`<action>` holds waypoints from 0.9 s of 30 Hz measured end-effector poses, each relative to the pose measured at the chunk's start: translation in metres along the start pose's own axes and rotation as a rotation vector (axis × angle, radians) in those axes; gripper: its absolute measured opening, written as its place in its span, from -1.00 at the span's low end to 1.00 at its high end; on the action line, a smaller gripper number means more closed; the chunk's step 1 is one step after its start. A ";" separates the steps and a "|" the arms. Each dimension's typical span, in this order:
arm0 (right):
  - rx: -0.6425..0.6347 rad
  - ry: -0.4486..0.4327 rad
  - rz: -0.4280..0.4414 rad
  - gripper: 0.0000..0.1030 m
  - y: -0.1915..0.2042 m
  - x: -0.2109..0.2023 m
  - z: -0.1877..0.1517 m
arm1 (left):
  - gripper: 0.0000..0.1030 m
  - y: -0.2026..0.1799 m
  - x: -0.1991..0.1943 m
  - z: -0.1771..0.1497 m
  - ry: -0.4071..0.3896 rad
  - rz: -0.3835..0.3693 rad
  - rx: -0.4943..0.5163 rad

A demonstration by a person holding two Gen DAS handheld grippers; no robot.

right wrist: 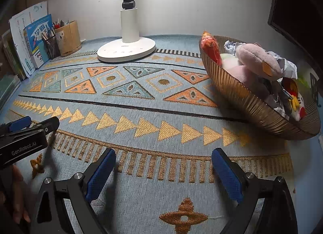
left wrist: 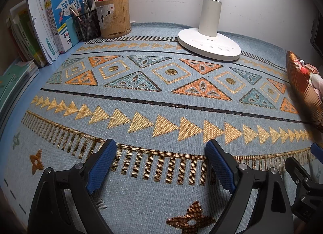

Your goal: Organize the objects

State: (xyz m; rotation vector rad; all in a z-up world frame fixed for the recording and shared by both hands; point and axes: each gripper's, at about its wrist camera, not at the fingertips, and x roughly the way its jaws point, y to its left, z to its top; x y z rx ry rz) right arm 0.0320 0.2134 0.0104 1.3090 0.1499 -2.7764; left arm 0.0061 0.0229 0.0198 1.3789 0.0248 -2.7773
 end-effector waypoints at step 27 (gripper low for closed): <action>0.001 -0.003 -0.002 0.85 0.001 -0.002 -0.001 | 0.99 0.004 0.004 0.002 0.024 0.011 -0.022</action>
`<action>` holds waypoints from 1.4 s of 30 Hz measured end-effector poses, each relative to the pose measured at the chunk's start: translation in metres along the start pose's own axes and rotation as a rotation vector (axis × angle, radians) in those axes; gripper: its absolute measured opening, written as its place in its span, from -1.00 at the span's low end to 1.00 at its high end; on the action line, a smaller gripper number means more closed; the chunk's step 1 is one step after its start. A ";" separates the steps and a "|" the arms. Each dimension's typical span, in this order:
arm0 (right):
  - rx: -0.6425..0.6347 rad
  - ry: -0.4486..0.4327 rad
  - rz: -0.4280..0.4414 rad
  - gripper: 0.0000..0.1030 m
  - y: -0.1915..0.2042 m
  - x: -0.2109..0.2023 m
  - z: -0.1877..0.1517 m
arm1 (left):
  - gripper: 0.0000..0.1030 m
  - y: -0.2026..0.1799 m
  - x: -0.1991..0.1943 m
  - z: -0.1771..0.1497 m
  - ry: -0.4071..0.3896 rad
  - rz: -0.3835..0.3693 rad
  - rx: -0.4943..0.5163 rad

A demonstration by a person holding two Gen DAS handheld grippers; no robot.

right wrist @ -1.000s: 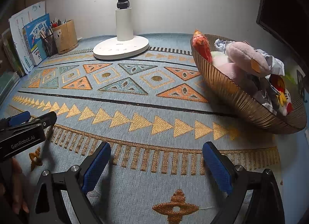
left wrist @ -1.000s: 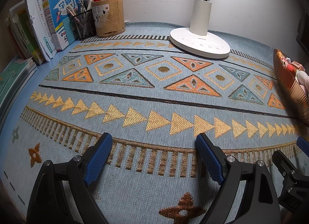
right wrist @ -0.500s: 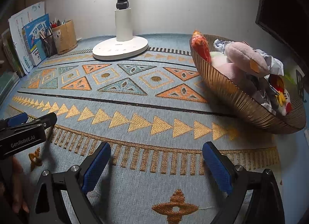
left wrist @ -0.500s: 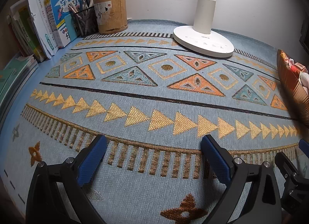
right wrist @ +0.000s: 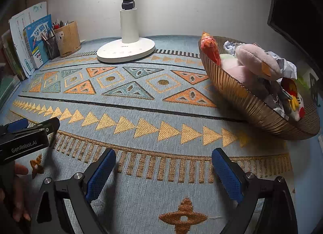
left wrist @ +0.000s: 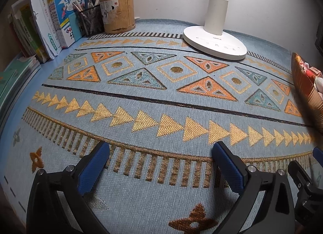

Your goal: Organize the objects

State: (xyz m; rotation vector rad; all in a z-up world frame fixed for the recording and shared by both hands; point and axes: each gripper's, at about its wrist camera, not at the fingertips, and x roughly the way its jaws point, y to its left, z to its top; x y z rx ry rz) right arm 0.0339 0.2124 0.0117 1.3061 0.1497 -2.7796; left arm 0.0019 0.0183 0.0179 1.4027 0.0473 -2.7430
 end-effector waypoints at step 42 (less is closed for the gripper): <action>0.011 -0.011 0.001 0.85 0.000 0.001 0.000 | 1.00 0.001 0.002 0.000 -0.002 0.004 -0.007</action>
